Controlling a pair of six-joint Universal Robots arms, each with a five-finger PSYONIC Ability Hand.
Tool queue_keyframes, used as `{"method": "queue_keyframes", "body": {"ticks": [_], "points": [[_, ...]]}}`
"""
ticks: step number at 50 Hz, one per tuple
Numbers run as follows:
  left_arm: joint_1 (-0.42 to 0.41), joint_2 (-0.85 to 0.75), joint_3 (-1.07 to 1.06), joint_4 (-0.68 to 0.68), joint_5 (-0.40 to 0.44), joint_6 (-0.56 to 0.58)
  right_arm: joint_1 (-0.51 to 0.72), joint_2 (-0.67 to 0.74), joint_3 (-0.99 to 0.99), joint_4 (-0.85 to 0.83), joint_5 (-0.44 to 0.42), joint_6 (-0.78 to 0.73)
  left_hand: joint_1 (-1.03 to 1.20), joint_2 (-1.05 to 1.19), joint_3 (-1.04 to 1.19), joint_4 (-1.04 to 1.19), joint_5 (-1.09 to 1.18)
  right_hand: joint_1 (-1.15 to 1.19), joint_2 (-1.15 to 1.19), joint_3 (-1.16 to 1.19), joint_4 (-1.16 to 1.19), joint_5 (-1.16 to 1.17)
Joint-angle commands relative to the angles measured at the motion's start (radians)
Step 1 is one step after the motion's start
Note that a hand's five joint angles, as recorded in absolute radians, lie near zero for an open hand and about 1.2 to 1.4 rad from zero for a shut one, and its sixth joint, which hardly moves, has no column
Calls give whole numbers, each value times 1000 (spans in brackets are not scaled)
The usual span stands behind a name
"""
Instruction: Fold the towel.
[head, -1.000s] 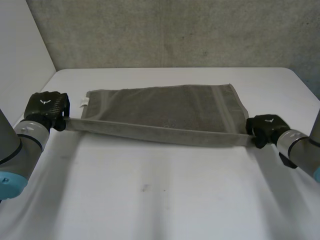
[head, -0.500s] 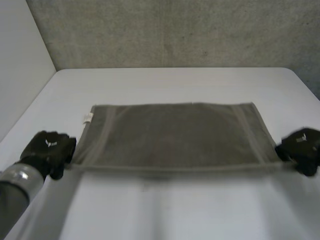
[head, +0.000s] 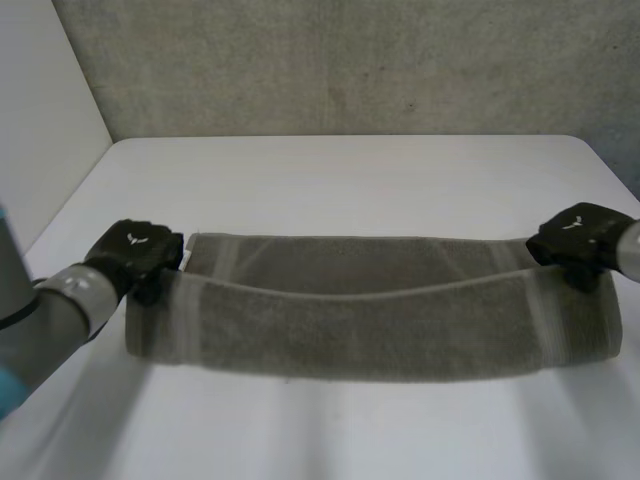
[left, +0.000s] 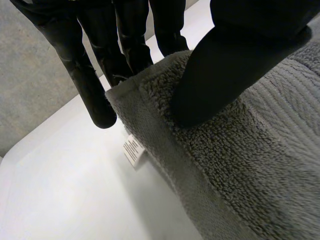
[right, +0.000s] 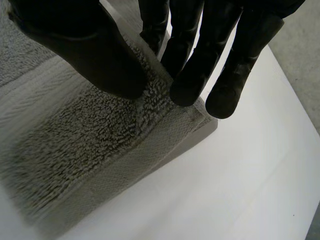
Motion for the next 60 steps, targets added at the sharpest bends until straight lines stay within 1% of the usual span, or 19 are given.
{"method": "queue_keyframes", "body": {"ticks": [1, 6, 8, 15, 22, 30, 31, 32, 33, 34, 41, 45, 49, 51, 52, 54, 57, 59, 60], "points": [[-50, -208, 244, 6, -60, -10, 62, 187, -213, -46, 72, 82, 190, 177, 179, 178, 187, 56, 58, 58, 51, 40], [-64, -298, 367, 7, -73, -13, 69, 259, -325, -71, 118, 114, 190, 177, 179, 178, 187, 56, 58, 58, 51, 40], [-67, -349, 440, 6, -103, -16, 74, 298, -380, -106, 140, 125, 190, 177, 179, 178, 187, 56, 58, 58, 51, 40], [-76, -422, 540, 6, -120, -14, 80, 359, -455, -155, 149, 132, 190, 177, 179, 178, 187, 56, 58, 58, 51, 40], [-96, -475, 607, 7, -123, -13, 81, 405, -517, -157, 149, 131, 190, 177, 179, 178, 187, 56, 58, 58, 51, 40], [-107, -535, 678, 6, -154, -14, 81, 473, -597, -157, 157, 132, 190, 177, 179, 178, 187, 51, 54, 53, 46, 35], [-108, -541, 684, 6, -154, -14, 84, 485, -607, -157, 164, 132, 28, 15, 16, 15, 25, -798, -795, -796, -802, -814], [-112, -544, 684, 7, -157, -14, 91, 493, -612, -158, 176, 135, -718, -731, -729, -730, -721, -1166, -1163, -1164, -1171, -1182], [-112, -544, 684, 7, -157, -14, 91, 493, -612, -158, 177, 135, -725, -738, -737, -738, -729, -1166, -1163, -1164, -1171, -1182], [-112, -544, 681, 7, -155, -14, 97, 497, -618, -166, 181, 140, -1022, -1035, -1033, -1034, -1025, -1166, -1163, -1164, -1171, -1182], [-112, -527, 667, -2, -159, -24, 103, 459, -601, -239, 177, 201, -1031, -1044, -1043, -1044, -1035, -1166, -1163, -1164, -1171, -1182], [-112, -457, 592, -7, -157, -66, 97, 384, -542, -255, 169, 293, -1031, -1044, -1043, -1044, -1035, -1166, -1163, -1164, -1171, -1182], [-110, -392, 506, -2, -149, -110, 91, 316, -445, -258, 143, 318, -1031, -1044, -1043, -1044, -1035, -1166, -1163, -1164, -1171, -1182], [-110, -320, 405, 10, -146, -137, 89, 244, -321, -271, 100, 319, -1031, -1044, -1043, -1044, -1035, -1166, -1163, -1164, -1171, -1182], [-110, -320, 405, 10, -146, -137, 89, 244, -321, -272, 100, 319, -1031, -1044, -1043, -1044, -1035, -1166, -1163, -1164, -1171, -1182], [-110, -247, 292, 42, -145, -145, 86, 166, -168, -311, 83, 323, -1031, -1044, -1043, -1044, -1035, -1166, -1163, -1164, -1171, -1182], [-112, -209, 233, 68, -145, -145, 75, 121, -90, -339, 81, 323, -1031, -1044, -1043, -1044, -1035, -1166, -1163, -1164, -1171, -1182], [-115, -141, 125, 133, -143, -146, 28, 50, 61, -405, 77, 319, -1031, -1044, -1043, -1044, -1035, -1166, -1163, -1164, -1171, -1182], [-115, -140, 124, 133, -143, -146, 28, 49, 61, -405, 77, 319, -1031, -1044, -1043, -1044, -1035, -1166, -1163, -1164, -1171, -1182]]}}
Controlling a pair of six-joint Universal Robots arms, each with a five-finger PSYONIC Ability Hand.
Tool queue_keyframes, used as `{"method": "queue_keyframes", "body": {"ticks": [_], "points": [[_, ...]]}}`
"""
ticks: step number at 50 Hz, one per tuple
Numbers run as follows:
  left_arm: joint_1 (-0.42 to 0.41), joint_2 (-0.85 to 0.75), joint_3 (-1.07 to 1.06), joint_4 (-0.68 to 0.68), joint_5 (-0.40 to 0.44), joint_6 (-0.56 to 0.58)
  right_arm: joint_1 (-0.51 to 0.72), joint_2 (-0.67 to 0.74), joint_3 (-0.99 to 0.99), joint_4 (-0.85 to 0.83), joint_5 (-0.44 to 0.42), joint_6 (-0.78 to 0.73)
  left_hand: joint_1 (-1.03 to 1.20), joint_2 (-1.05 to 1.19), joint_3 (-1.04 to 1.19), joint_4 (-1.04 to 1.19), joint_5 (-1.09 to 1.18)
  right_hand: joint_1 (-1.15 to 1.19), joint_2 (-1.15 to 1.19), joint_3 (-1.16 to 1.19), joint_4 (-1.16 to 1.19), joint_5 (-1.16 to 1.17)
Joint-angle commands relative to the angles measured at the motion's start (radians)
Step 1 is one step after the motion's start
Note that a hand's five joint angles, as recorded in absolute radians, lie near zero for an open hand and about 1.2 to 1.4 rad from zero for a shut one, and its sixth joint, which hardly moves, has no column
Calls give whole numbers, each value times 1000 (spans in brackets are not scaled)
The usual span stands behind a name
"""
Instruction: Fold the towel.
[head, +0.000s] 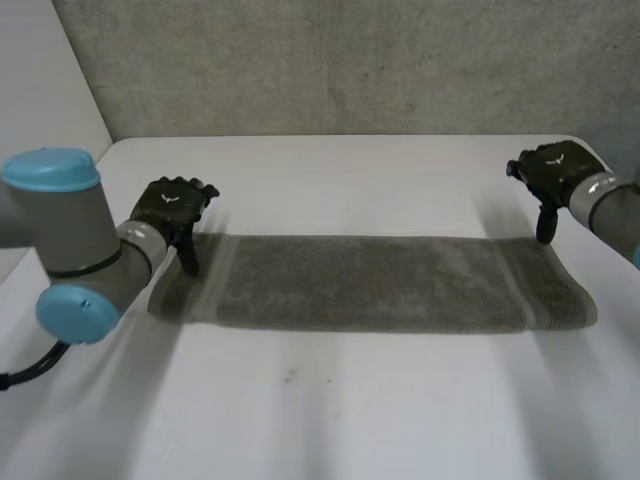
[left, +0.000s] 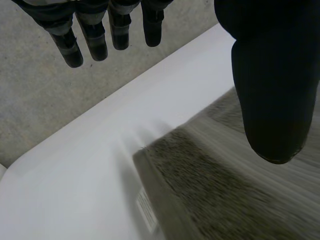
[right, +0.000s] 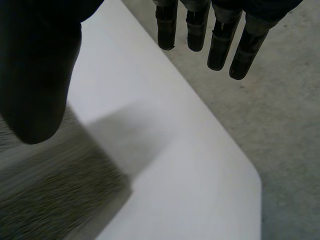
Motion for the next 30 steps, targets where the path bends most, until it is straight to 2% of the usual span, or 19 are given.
{"method": "queue_keyframes", "body": {"ticks": [1, 7, 13, 16, 18, 24, 26, 27, 29, 30], "points": [[-6, 190, -296, 139, 3, -12, -78, -201, 404, -147, -28, -7, 1, 7, 7, 7, -31, -56, -79, -74, -89, -62], [-9, 273, -433, 239, 2, -17, -130, -277, 614, -268, -71, -11, 1, 7, 7, 7, -31, -56, -79, -74, -89, -62], [-10, 284, -476, 281, 3, -32, -170, -275, 693, -299, -113, -19, 1, 7, 7, 7, -31, -37, -60, -55, -70, -43], [-10, 284, -478, 282, 2, -38, -185, -260, 709, -304, -129, -24, 1, 7, 7, 7, -31, 92, 69, 74, 59, 86], [-12, 284, -478, 282, 2, -40, -194, -239, 711, -318, -139, -28, 1, 7, 7, 7, -31, 302, 279, 284, 269, 296], [-19, 284, -479, 282, 2, -40, -198, -202, 700, -331, -142, -33, 1, 7, 7, 7, -31, 509, 486, 491, 476, 503], [-26, 284, -482, 282, 2, -40, -199, -183, 693, -336, -142, -43, 1, 7, 7, 7, -31, 772, 749, 754, 739, 766], [-26, 284, -482, 282, 2, -40, -199, -183, 693, -336, -142, -44, 1, 7, 7, 7, -31, 773, 750, 755, 740, 767], [-29, 284, -482, 282, 2, -40, -201, -165, 685, -344, -142, -54, 1, 7, 7, 7, -31, 1120, 1098, 1102, 1088, 1114], [-29, 284, -482, 282, 2, -40, -201, -165, 685, -344, -142, -54, 1, 7, 7, 7, -31, 1122, 1100, 1104, 1090, 1116]]}}
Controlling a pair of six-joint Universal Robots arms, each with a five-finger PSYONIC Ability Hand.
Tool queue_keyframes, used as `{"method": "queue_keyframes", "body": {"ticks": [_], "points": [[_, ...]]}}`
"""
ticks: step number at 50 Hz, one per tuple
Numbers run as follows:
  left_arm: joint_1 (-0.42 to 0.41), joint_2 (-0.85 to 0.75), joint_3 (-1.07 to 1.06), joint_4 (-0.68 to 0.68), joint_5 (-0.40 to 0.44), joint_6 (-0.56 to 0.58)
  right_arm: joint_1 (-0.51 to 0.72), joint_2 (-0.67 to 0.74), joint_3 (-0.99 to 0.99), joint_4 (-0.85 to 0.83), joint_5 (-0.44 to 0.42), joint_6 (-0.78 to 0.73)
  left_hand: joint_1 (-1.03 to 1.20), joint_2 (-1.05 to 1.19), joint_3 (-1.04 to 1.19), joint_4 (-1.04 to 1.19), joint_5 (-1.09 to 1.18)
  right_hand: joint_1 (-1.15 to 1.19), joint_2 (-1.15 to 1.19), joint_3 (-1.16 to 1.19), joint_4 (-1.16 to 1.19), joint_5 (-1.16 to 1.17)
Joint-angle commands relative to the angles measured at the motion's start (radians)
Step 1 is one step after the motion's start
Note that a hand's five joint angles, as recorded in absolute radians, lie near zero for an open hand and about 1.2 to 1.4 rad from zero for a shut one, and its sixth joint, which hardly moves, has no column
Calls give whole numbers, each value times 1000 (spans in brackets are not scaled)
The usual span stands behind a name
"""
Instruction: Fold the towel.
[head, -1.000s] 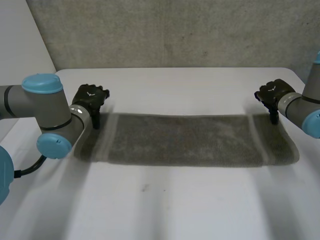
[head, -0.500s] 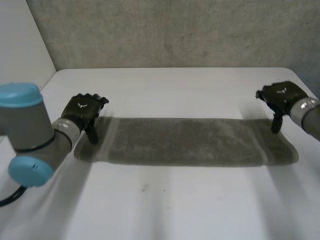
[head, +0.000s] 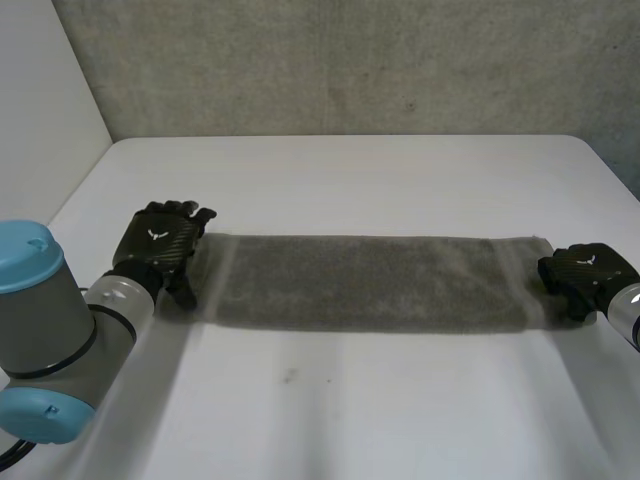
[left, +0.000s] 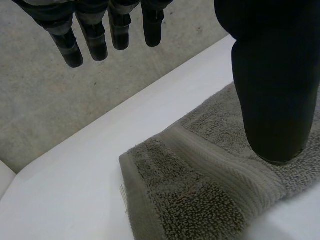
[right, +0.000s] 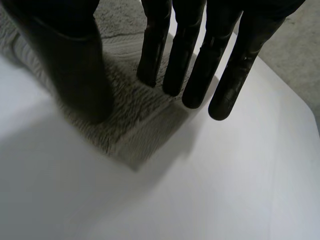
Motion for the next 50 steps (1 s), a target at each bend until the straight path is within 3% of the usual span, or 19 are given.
{"method": "queue_keyframes", "body": {"ticks": [1, 10, 15, 21, 24, 26, 29, 31, 32, 34, 35, 37, 38, 40, 45, 50], "points": [[-11, -1, -1, -2, 0, 1, -9, 49, -29, -14, 3, -23, 1, 9, 7, 8, -31, 449, 457, 461, 461, 460], [-12, -1, -2, -2, -3, 1, -119, 30, -86, -12, 17, -44, 1, 9, 7, 8, -31, 449, 458, 462, 461, 460], [-11, 1, -2, -2, -6, 1, -217, 32, -185, 18, 28, -162, 1, 9, 7, 8, -31, 449, 458, 462, 461, 460], [-8, 2, -2, -2, -8, 1, -219, 24, -281, 103, 63, -207, 1, 9, 7, 8, -31, 449, 458, 462, 461, 460], [-8, 7, -2, -2, -8, 1, -142, 12, -340, 138, 86, -182, 1, 9, 7, 8, -31, 449, 458, 462, 461, 460], [-5, 22, -2, -2, -9, -1, 9, -8, -401, 138, 112, -135, 1, 9, 7, 8, -31, 449, 458, 462, 461, 460], [-5, 26, -2, -2, -9, -1, 86, -5, -432, 138, 128, -110, 1, 9, 7, 8, -31, 449, 458, 462, 461, 460], [-5, 27, -2, -2, -9, -7, 248, 1, -477, 132, 167, -83, 1, 9, 7, 8, -31, 449, 458, 462, 461, 460], [-5, 27, -2, -2, -9, -7, 249, 1, -477, 132, 167, -82, 1, 9, 7, 8, -31, 449, 458, 462, 461, 460], [-3, 29, -2, -2, -8, -19, 446, 48, -521, 106, 193, -73, 1, 9, 7, 8, -31, 449, 458, 462, 461, 460], [-3, 29, -2, -2, -8, -19, 447, 49, -521, 106, 194, -73, 1, 9, 7, 8, -31, 449, 458, 462, 461, 460], [-1, 29, -2, -2, -8, -27, 631, 111, -552, 66, 206, -73, 1, 9, 7, 8, -31, 449, 458, 462, 461, 460], [-1, 29, -2, -2, -8, -27, 632, 112, -552, 66, 206, -73, 1, 9, 7, 8, -31, 449, 458, 462, 461, 460], [-1, 29, -2, -2, -8, -29, 776, 177, -552, 26, 203, -84, 1, 9, 7, 8, -31, 449, 458, 462, 461, 460], [0, 30, -4, -2, -9, -29, 923, 269, -535, 1, 198, -92, 1, 9, 7, 8, -31, 449, 458, 462, 461, 460], [3, 30, -10, -2, -6, -29, 958, 313, -500, 23, 206, -136, 1, 9, 7, 8, -31, 449, 458, 462, 461, 460]]}}
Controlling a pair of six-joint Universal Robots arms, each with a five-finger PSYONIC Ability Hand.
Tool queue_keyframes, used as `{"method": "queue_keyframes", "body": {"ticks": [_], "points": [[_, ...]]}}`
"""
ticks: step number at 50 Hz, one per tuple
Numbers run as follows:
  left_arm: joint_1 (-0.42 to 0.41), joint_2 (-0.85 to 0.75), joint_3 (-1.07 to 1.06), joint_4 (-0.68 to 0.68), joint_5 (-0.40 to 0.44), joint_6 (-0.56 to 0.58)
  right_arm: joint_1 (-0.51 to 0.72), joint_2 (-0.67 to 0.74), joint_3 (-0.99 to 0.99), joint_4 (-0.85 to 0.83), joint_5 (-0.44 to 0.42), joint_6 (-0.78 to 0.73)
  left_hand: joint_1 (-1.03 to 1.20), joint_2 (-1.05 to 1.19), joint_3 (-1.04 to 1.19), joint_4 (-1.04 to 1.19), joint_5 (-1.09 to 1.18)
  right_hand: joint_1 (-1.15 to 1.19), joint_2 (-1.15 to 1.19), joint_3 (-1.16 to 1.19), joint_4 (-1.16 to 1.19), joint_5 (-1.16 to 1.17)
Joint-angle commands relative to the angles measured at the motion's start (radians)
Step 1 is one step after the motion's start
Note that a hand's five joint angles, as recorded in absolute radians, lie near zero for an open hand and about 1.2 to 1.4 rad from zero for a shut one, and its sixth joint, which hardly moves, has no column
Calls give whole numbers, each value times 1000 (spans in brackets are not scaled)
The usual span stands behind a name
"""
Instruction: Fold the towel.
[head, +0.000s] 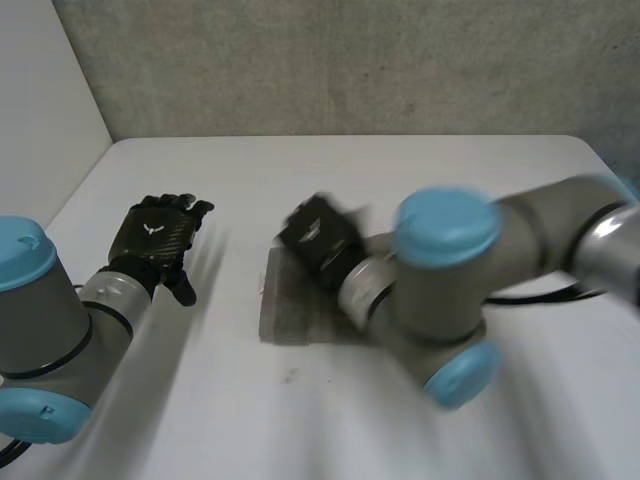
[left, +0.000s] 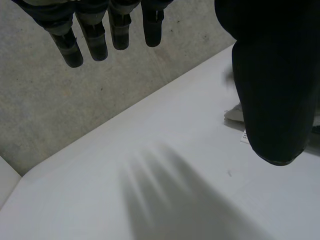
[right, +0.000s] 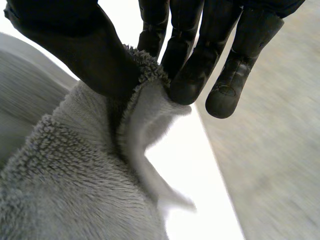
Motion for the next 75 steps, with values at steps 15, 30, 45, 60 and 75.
{"method": "queue_keyframes", "body": {"ticks": [15, 30, 45, 60, 75], "points": [[-7, 7, -14, 3, 6, 2, -201, -219, 332, -50, -22, 108, 1, 10, 7, 8, -31, -1158, -1138, -1177, -1171, -1161], [-20, 4, -16, 5, 6, 2, -483, -272, 580, -64, -109, 229, 1, 10, 7, 8, -31, -1067, -1048, -1086, -1081, -1070], [-27, 5, -19, 3, 3, 2, -523, -285, 499, -61, -108, 226, 1, 10, 7, 8, -31, 64, 83, 45, 50, 61], [-1, 113, 7, -8, -4, -87, 53, 56, -102, 234, -111, 105, 1, 10, 7, 8, -31, 64, 83, 45, 50, 61], [-15, 81, 148, -170, -1, -205, -94, -126, 25, 140, 26, 433, 1, 10, 7, 8, -31, -1158, -1138, -1177, -1171, -1161]]}}
